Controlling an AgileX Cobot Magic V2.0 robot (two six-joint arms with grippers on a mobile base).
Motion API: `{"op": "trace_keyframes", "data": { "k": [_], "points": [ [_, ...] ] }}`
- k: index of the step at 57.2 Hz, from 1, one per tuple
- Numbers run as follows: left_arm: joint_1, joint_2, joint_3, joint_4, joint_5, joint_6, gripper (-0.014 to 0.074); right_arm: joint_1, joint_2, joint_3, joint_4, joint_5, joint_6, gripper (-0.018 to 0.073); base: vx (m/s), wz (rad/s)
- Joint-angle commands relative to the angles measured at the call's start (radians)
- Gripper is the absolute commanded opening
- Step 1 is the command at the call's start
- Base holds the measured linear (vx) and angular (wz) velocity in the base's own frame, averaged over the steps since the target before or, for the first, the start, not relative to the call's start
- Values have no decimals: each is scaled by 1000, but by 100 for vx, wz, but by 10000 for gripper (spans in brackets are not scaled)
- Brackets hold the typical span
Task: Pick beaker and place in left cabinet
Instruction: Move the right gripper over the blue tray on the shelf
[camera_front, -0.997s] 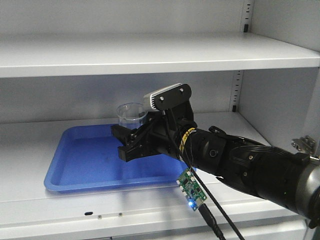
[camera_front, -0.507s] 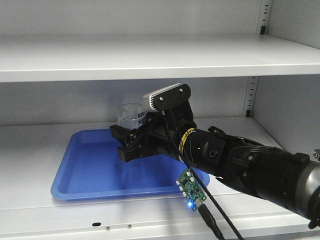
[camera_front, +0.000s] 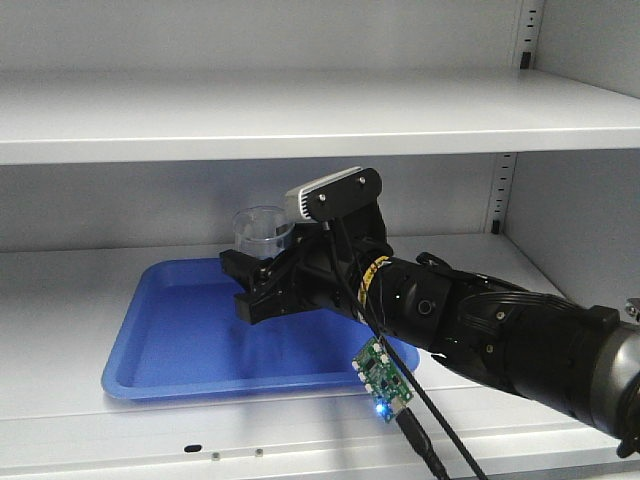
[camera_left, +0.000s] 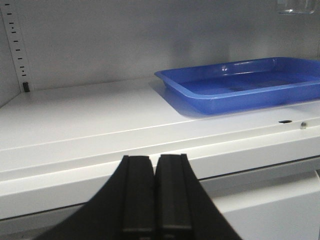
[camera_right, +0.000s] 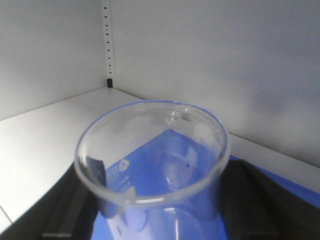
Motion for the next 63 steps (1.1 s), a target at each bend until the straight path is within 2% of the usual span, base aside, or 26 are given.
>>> {"op": "trace_keyframes", "data": {
  "k": [1, 23, 39, 49, 63],
  "points": [
    [-2, -19, 16, -7, -84, -3, 1, -3, -55, -32, 18, -46, 2, 145, 0, 0],
    [-2, -19, 16, -7, -84, -3, 1, -5, 49, -32, 33, -33, 0, 145, 0, 0],
    [-2, -19, 16, -7, -84, -3, 1, -5, 164, -94, 202, -26, -29, 145, 0, 0],
    [-2, -19, 16, -7, -84, -3, 1, -5, 231, -164, 201, -25, -29, 145, 0, 0],
    [-2, -19, 16, -7, -84, -3, 1, -5, 271, -169, 201, -19, -29, 156, 0, 0]
  ]
}}
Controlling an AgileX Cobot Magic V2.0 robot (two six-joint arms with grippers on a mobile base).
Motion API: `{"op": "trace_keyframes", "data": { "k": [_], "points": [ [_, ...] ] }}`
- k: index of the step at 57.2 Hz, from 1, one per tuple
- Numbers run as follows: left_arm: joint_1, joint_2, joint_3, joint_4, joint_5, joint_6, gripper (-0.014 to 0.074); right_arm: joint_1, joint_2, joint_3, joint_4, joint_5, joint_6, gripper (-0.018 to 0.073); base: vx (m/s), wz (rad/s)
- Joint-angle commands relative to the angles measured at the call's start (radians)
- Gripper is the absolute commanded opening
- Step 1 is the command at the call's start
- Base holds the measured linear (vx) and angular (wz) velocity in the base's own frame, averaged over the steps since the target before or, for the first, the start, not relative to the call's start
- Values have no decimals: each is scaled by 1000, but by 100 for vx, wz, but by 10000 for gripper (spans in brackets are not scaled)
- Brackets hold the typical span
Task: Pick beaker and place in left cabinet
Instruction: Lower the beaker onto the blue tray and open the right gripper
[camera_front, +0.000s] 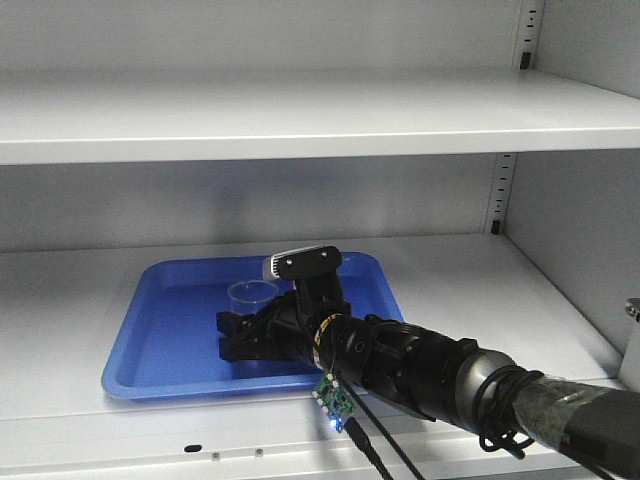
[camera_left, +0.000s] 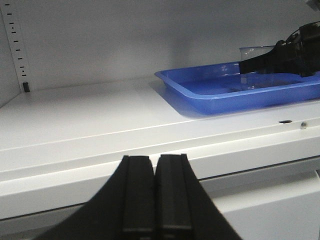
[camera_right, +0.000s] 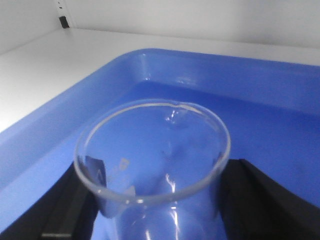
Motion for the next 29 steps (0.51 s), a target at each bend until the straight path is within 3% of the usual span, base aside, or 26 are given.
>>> {"op": "trace_keyframes", "data": {
  "k": [1, 16, 29],
  "points": [
    [-2, -19, 16, -7, -84, -3, 1, -5, -48, -35, 16, -43, -6, 158, 0, 0],
    [-2, -19, 16, -7, -84, -3, 1, -5, -46, -36, 23, 38, 2, 230, 0, 0],
    [-2, -19, 16, -7, -84, -3, 1, -5, -46, -36, 23, 32, 2, 435, 0, 0]
  ]
}}
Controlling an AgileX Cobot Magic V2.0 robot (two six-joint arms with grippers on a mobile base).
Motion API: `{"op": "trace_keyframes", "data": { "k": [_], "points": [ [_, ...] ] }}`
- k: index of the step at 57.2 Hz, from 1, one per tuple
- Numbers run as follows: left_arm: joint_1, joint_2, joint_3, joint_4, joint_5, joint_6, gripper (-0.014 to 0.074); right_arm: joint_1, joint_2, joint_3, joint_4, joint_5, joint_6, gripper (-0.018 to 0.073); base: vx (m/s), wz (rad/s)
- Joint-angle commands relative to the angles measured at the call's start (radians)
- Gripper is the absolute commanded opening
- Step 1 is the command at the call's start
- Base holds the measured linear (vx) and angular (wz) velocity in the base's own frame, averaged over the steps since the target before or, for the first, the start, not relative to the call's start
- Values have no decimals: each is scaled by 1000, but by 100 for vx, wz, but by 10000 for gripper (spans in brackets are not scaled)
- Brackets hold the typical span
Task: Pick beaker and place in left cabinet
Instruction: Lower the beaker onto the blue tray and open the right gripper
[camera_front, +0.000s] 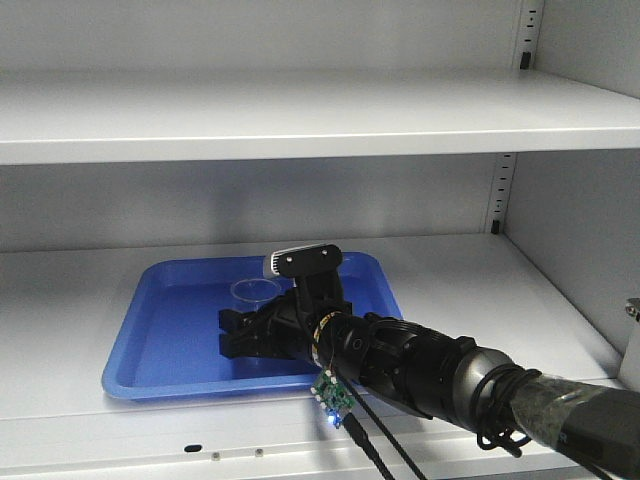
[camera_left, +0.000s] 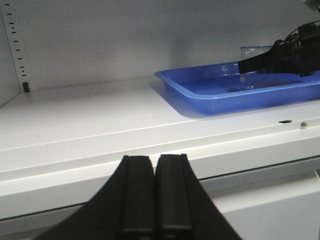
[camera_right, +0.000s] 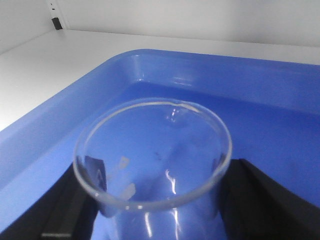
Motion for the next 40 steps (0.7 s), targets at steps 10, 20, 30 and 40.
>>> {"op": "trace_keyframes", "data": {
  "k": [10, 20, 30, 40],
  "points": [
    [-2, -19, 16, -7, -84, -3, 1, -6, -63, -25, 10, -27, 5, 543, 0, 0],
    [-2, -19, 16, -7, -84, -3, 1, -6, -90, -25, 9, -32, 5, 551, 0, 0],
    [-2, -19, 16, -7, -84, -3, 1, -4, -115, -25, 6, -9, 6, 552, 0, 0],
    [-2, -19, 16, -7, -84, -3, 1, -3, -134, -25, 6, 55, 13, 581, 0, 0]
  ]
}}
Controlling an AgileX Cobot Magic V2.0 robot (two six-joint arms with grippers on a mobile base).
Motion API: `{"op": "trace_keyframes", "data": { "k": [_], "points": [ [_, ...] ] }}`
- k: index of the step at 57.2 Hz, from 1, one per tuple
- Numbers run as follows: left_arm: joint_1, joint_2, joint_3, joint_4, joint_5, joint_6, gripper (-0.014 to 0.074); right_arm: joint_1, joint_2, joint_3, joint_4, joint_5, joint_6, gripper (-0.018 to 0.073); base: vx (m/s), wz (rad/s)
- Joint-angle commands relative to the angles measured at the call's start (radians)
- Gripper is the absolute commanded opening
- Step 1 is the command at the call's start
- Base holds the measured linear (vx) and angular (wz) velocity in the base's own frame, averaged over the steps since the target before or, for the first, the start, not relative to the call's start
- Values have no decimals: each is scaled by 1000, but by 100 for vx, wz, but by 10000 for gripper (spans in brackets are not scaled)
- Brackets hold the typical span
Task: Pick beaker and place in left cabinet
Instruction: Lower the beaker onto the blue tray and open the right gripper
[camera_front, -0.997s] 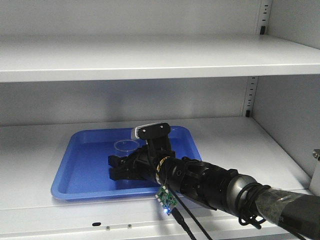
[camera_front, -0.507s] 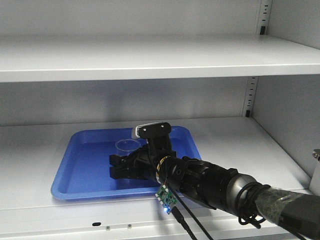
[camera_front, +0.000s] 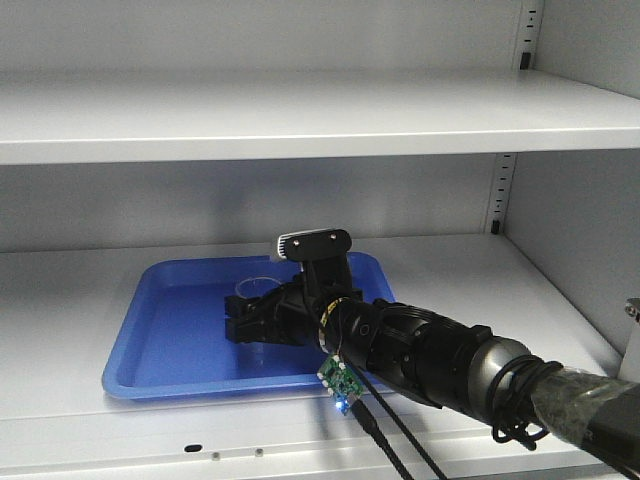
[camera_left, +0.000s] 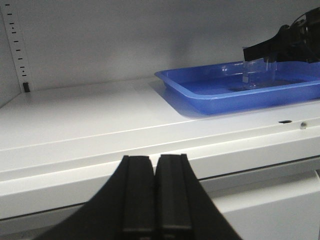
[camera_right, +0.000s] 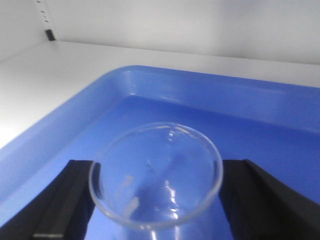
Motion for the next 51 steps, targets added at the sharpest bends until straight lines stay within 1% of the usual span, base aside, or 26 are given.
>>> {"op": "trace_keyframes", "data": {
  "k": [1, 10, 23, 44, 51],
  "points": [
    [-2, -19, 16, -7, -84, -3, 1, -3, -79, -27, 6, -11, 6, 584, 0, 0],
    [-2, -19, 16, -7, -84, -3, 1, -3, -98, -27, 6, -11, 14, 596, 0, 0],
    [-2, -19, 16, -7, -84, -3, 1, -3, -102, -27, 3, -37, 73, 595, 0, 0],
    [-2, -19, 16, -7, -84, -3, 1, -3, -128, -24, -2, -57, 75, 595, 0, 0],
    [-2, -19, 16, -7, -84, -3, 1, -3, -160, -24, -44, -63, 76, 595, 0, 0]
  ]
}}
